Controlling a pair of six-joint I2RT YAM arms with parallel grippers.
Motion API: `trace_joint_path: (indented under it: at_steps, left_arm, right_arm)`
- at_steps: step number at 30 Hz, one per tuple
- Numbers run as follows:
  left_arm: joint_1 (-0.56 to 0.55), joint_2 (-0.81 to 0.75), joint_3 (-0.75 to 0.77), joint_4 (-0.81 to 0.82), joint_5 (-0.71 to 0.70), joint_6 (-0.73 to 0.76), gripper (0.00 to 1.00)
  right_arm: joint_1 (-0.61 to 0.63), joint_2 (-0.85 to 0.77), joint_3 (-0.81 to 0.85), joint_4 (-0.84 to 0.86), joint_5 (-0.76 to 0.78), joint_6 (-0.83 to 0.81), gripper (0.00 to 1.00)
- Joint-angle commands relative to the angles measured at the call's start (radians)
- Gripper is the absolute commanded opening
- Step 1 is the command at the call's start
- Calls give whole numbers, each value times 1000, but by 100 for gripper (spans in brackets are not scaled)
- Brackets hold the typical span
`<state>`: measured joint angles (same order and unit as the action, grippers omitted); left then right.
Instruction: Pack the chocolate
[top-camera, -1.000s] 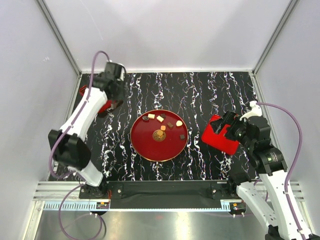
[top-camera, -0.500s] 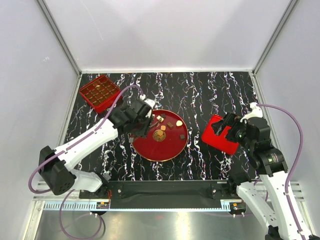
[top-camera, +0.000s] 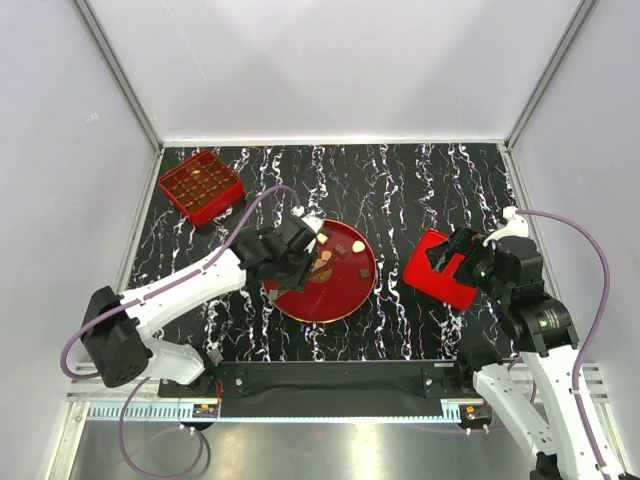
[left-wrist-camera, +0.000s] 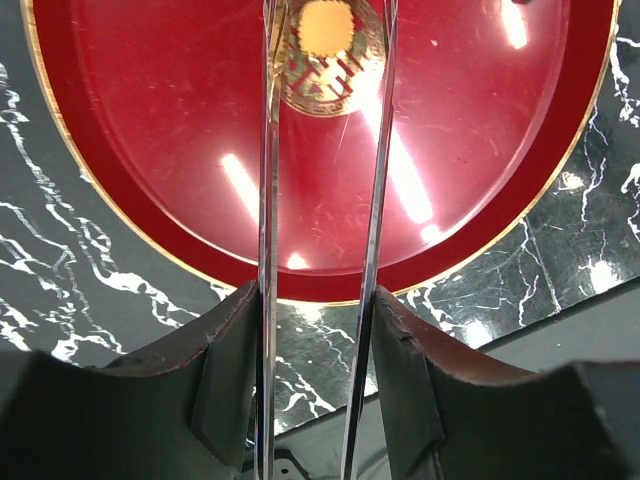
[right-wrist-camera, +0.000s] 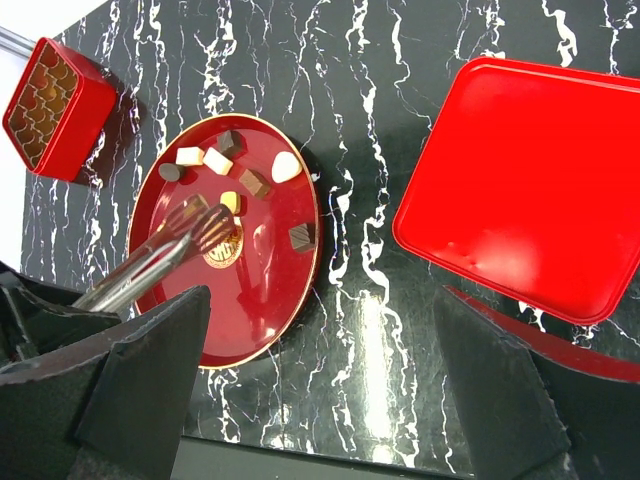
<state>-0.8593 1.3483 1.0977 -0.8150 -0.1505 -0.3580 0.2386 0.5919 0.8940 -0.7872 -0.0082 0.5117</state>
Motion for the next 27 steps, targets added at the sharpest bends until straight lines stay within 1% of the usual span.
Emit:
trace_joint_path:
  at_steps: [1,14,27]
  left_arm:
    - [-21,9,-5,39,-15,-32,49]
    - [-43,9,-22,11,-50,-87,48]
    - [-44,2,-13,-29,-41,-116,42]
  right_arm:
    - [1,-10,45,5,31,-10,100]
    - [1,-12,39,13,28,-10,100]
    - [1,-17,42,14,25,-4,100]
